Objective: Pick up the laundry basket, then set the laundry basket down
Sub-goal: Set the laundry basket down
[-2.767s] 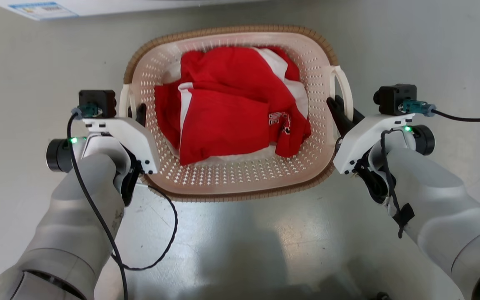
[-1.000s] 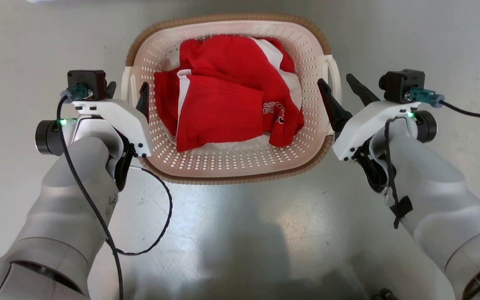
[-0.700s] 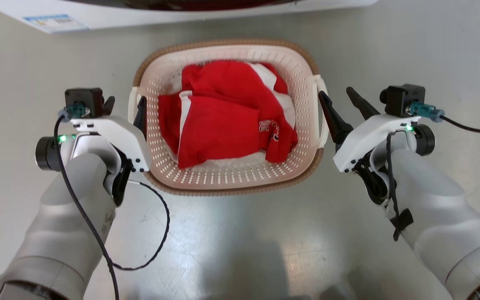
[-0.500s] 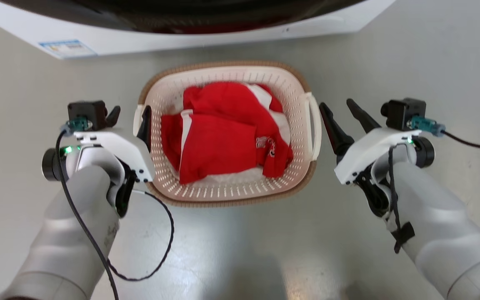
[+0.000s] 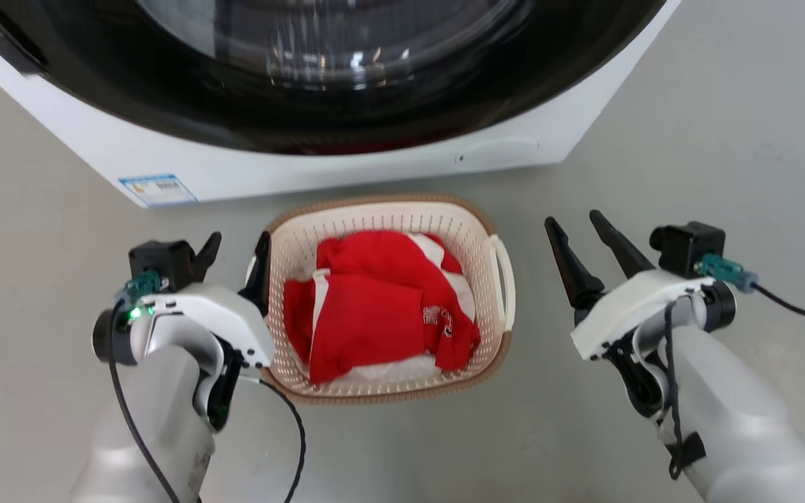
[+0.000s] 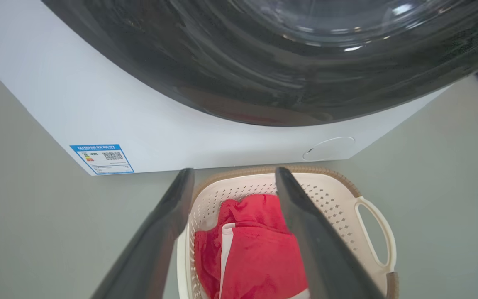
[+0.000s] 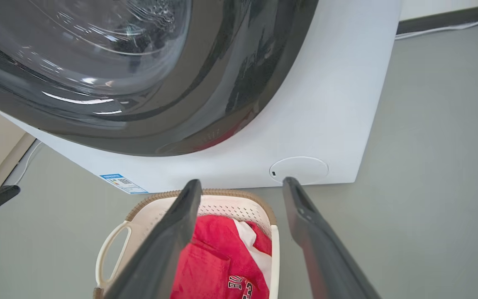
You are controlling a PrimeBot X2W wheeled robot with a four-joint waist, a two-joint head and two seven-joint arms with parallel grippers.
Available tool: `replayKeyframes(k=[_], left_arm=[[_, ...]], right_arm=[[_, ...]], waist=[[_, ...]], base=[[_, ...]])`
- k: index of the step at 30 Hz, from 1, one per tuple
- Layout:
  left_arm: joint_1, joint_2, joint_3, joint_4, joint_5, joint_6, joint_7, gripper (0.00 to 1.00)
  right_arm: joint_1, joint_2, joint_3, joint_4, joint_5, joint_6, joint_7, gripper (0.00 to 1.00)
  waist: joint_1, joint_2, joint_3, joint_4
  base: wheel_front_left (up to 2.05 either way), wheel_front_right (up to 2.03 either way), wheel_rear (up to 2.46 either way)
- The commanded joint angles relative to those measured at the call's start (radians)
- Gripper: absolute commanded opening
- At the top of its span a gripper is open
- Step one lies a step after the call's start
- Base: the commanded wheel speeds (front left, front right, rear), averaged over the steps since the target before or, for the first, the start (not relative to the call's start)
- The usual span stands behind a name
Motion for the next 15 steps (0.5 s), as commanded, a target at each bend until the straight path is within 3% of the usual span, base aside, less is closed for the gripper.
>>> replayKeyframes(k=[1,15], left_arm=[[0.035,0.022,0.049,-0.043,0.019,-0.008,-0.006,1.0],[0.252,-0.043,0.22,-0.29,0.14,-0.042,-0.006,1.0]], right_arm=[[0.051,-0.002,-0.009,-0.039,-0.024,0.007,-0.012,1.0],[0.249,-0.011,-0.196,-0.249,-0.164,0.007,-0.012,1.0]], waist=[[-0.0001,0.0,-0.056,-0.001],[-0.0001,0.0,-0.25,0.023]], base=[[0.0,0.0,0.0],[0.0,0.0,0.0]])
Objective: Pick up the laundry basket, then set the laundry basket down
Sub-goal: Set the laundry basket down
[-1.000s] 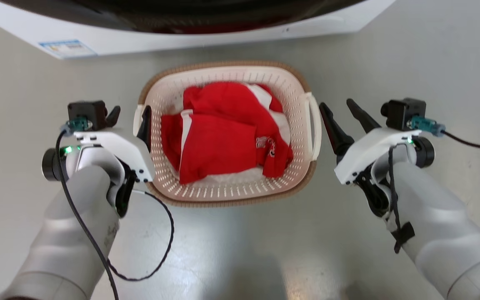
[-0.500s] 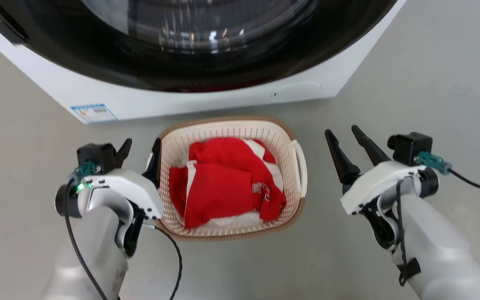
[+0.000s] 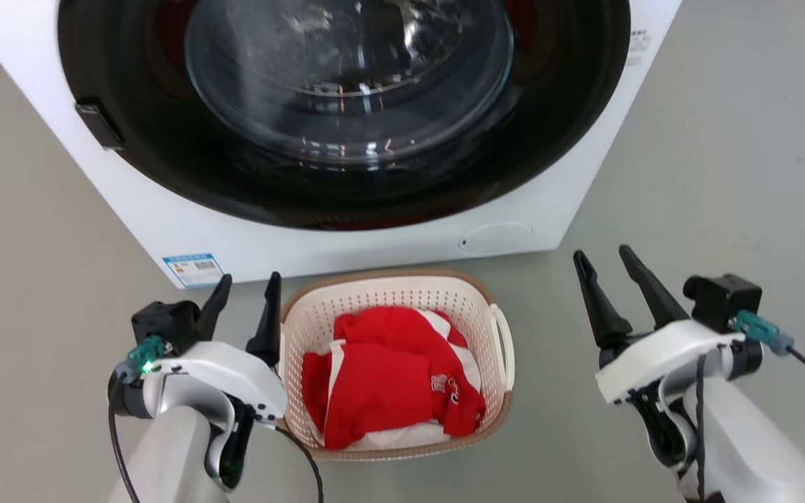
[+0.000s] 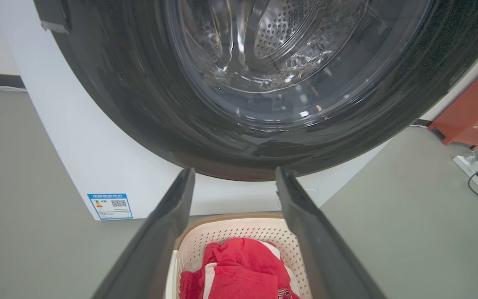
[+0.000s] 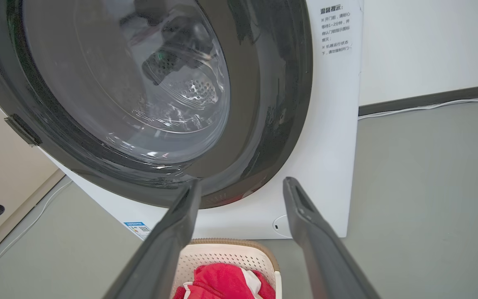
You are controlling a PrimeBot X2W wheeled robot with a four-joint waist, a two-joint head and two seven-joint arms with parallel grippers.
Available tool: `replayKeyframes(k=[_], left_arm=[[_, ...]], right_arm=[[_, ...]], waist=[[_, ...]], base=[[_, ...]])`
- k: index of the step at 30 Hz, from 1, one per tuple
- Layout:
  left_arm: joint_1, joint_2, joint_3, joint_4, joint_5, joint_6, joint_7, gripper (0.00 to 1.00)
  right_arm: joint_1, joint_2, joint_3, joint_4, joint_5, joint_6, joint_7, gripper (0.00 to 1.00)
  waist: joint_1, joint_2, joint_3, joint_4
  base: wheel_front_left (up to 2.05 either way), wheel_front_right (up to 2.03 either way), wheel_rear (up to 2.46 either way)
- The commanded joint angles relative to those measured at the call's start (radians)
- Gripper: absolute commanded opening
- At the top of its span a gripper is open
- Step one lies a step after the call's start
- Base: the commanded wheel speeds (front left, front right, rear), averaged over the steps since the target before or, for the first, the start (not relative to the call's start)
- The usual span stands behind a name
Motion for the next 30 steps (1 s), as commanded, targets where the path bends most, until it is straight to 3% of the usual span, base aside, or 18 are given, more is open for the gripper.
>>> replayKeyframes(k=[1,21,30], left_arm=[[0.015,0.011,0.043,-0.051,0.018,-0.011,-0.006,1.0],[0.221,-0.049,0.168,-0.313,0.059,-0.029,-0.006,1.0],[0.268,-0.053,0.182,-0.343,0.086,-0.035,-0.006,1.0]], right_arm=[[0.039,0.009,-0.006,-0.044,-0.022,0.007,-0.011,1.0],[0.218,0.06,-0.187,-0.25,-0.201,0.007,-0.011,1.0],[0.264,0.093,-0.279,-0.299,-0.265,0.007,-0.011,1.0]], waist=[[0.0,0.0,-0.035,0.013],[0.0,0.0,-0.143,0.012],[0.0,0.0,-0.161,0.014]], base=[[0.0,0.0,0.0],[0.0,0.0,0.0],[0.0,0.0,0.0]])
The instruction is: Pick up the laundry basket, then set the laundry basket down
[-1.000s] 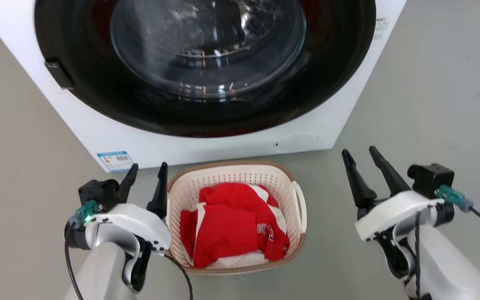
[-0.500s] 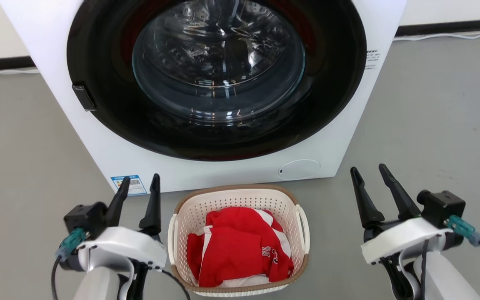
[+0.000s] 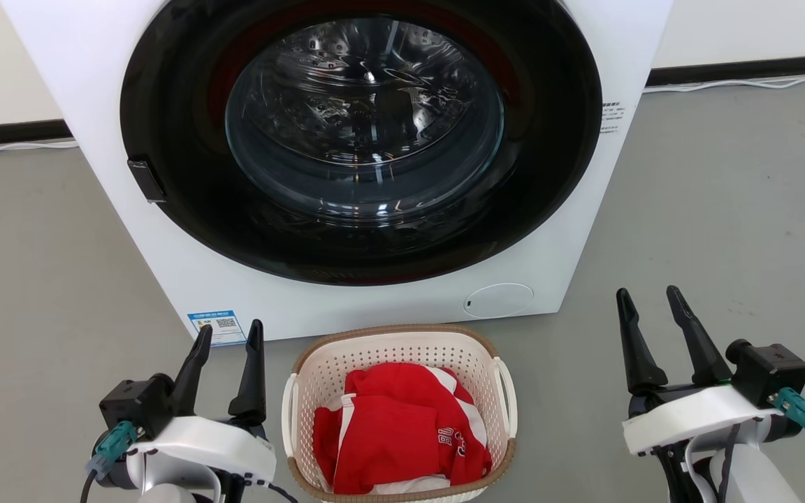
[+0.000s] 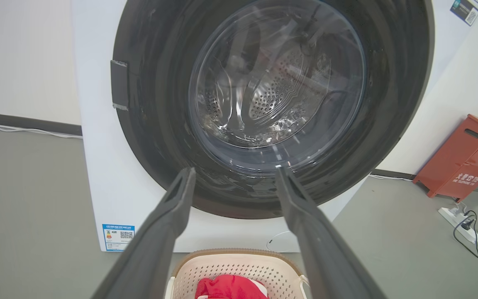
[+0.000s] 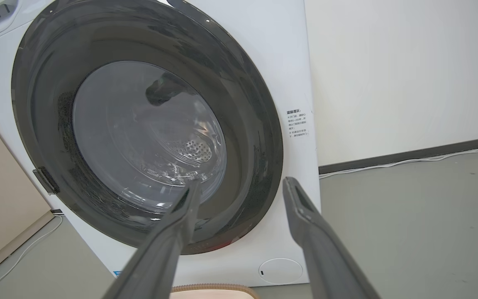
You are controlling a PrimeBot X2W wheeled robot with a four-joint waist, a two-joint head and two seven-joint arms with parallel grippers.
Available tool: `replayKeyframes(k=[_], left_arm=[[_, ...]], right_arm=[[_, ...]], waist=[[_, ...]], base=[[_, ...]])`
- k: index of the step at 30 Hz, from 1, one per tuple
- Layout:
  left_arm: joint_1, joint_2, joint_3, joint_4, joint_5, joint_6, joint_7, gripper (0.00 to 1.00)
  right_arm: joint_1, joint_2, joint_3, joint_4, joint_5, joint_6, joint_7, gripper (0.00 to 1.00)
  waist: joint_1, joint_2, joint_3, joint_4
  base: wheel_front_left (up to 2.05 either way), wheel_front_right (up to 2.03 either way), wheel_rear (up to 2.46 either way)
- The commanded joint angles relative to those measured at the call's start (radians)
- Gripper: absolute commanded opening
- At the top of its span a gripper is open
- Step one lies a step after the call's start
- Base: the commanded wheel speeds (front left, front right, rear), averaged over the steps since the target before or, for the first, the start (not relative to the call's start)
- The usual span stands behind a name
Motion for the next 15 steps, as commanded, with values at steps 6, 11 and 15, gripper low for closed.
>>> replayKeyframes(k=[6,11,15], left_arm=[[-0.006,0.009,0.033,-0.037,0.012,-0.006,-0.006,1.0],[-0.007,0.009,0.028,-0.041,0.006,0.001,-0.006,1.0],[-0.006,0.009,0.024,-0.044,0.005,0.004,-0.006,1.0]], right_arm=[[-0.005,0.007,0.004,-0.044,-0.029,0.007,-0.011,1.0],[-0.006,0.01,-0.002,-0.046,-0.035,0.007,-0.011,1.0],[-0.006,0.012,-0.003,-0.047,-0.039,0.007,-0.011,1.0]], waist=[[0.0,0.0,0.0,0.002],[0.0,0.0,0.003,0.004],[0.0,0.0,0.004,0.004]], base=[[0.0,0.0,0.0],[0.0,0.0,0.0],[0.0,0.0,0.0]])
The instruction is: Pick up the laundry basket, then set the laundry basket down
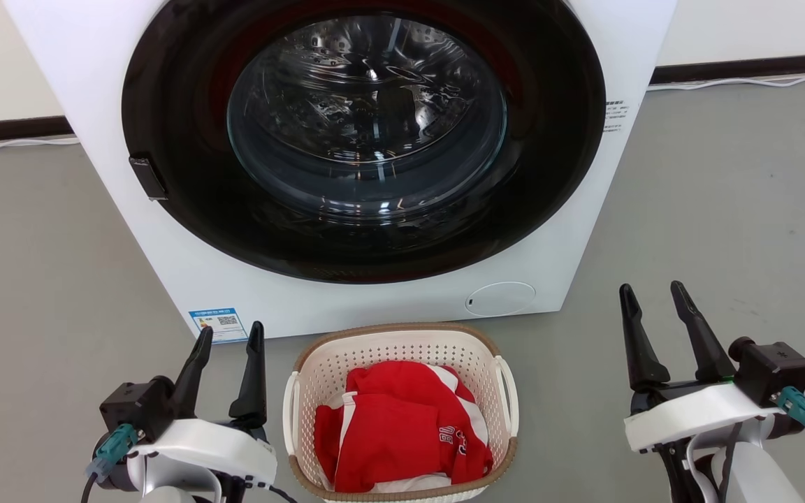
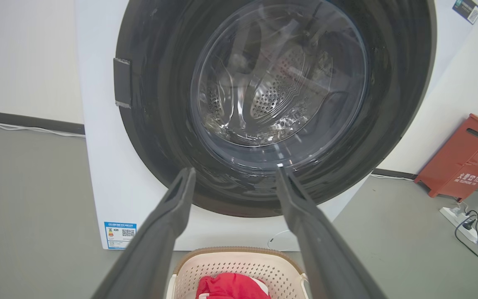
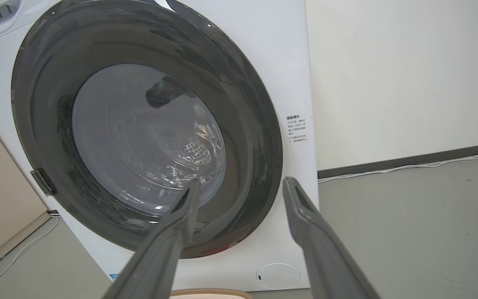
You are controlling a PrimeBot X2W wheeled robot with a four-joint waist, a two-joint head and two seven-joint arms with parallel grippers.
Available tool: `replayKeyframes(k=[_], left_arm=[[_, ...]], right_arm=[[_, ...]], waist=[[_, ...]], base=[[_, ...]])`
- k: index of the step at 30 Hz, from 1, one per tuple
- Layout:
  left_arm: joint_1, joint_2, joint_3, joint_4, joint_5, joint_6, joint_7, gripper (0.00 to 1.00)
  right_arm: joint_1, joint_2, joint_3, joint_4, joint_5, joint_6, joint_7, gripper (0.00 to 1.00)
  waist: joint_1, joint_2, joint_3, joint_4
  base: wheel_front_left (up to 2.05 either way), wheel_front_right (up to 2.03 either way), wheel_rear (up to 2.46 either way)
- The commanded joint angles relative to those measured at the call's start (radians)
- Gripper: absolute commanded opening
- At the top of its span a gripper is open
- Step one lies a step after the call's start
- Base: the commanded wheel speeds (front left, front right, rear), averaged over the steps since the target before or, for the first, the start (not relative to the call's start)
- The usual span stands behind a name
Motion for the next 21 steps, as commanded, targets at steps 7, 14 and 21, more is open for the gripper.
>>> replayKeyframes(k=[7,14,21], left_arm=[[-0.015,0.009,0.021,-0.036,0.0,0.008,-0.006,1.0],[-0.017,0.009,0.02,-0.036,-0.002,0.008,-0.006,1.0],[-0.018,0.009,0.021,-0.038,-0.006,0.008,-0.006,1.0]], right_arm=[[-0.01,0.003,0.018,-0.027,-0.009,0.007,-0.011,1.0],[-0.011,0.004,0.016,-0.025,-0.009,0.007,-0.011,1.0],[-0.01,0.004,0.017,-0.022,-0.007,0.007,-0.011,1.0]], waist=[[0.0,-0.0001,0.0,0.0],[0.0,-0.0001,0.001,-0.002],[0.0,-0.0001,0.0,-0.001]], base=[[0.0,0.0,0.0],[0.0,0.0,0.0],[0.0,0.0,0.0]])
